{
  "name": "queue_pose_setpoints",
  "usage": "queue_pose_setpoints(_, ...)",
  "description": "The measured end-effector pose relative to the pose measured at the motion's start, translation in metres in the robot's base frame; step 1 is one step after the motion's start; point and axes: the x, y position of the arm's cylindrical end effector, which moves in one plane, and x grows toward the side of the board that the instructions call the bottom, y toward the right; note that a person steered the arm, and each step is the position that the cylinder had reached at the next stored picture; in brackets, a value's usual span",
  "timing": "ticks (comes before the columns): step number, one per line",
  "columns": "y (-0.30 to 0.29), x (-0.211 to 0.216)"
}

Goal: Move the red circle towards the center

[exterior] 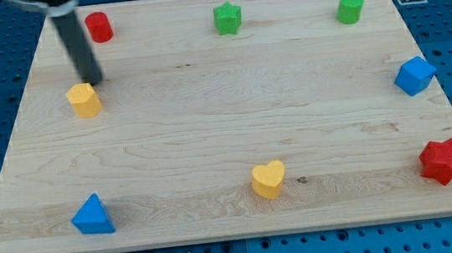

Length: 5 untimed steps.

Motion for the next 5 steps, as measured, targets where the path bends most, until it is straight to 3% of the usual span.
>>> queue_pose_setpoints(1,-0.054,-0.058)
queue_pose_setpoints(2,-0.054,-0.123)
queue_pose_setpoints(3,-0.029,-0.141)
queue_pose_setpoints(4,0.029,-0.106)
queue_pose_setpoints(5,0.085,-0.034)
